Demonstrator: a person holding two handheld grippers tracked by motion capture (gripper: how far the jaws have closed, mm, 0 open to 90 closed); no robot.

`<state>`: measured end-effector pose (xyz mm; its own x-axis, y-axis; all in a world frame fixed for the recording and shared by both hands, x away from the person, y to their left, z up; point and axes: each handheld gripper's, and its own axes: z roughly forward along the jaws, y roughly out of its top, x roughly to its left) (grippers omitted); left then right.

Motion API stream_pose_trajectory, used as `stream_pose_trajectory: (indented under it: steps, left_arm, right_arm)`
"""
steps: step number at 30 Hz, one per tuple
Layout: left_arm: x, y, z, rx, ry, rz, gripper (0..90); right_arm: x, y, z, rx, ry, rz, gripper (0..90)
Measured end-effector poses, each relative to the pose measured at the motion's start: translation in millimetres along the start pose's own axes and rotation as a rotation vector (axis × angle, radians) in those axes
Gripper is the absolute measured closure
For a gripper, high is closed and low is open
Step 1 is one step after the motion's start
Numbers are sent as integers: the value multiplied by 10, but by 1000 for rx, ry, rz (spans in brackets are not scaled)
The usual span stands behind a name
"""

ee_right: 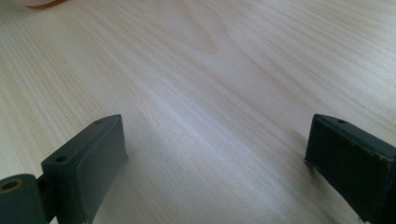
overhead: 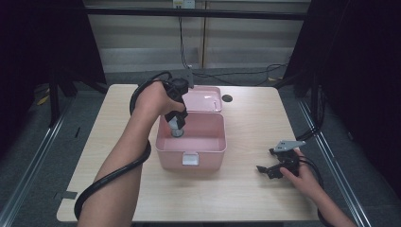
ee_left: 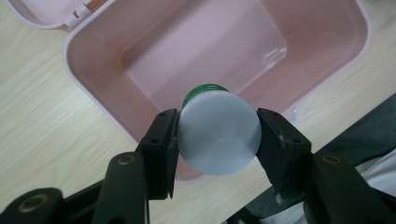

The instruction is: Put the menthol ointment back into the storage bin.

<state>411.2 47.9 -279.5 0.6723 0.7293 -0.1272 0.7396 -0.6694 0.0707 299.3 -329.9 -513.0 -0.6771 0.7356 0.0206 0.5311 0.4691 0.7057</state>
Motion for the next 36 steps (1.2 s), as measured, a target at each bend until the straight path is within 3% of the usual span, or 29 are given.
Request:
stream_pose_trajectory:
  steps: [6,11,15,16,18,19,20,26,32,36]
  left_arm:
    - [-20,102,88,10,12,-35,505]
    - [-6,157,176,8,-10,-73,505]
    - [4,189,235,-1,-13,-129,505]
    - [18,199,245,-3,-12,-124,505]
    - [30,212,269,-13,-10,-165,505]
    - [46,217,275,-13,-6,-154,505]
    - [54,221,289,-24,-6,-172,505]
    - [92,248,360,-32,8,-185,506]
    - [130,259,450,-26,25,-253,505]
    - [142,278,504,-50,26,-308,506]
  right_arm:
    - [2,0,-1,2,1,3,45]
    - [4,0,-2,2,0,4,45]
    - [4,0,-2,2,1,4,45]
    - [4,0,-2,2,0,4,45]
    - [5,0,-3,4,-3,3,45]
    - [5,0,-3,4,-2,3,45]
    - [5,0,-3,4,-3,3,45]
    - [5,0,-3,4,-3,3,45]
    - [5,0,-3,4,-3,3,45]
    - [6,0,-3,4,-3,4,45]
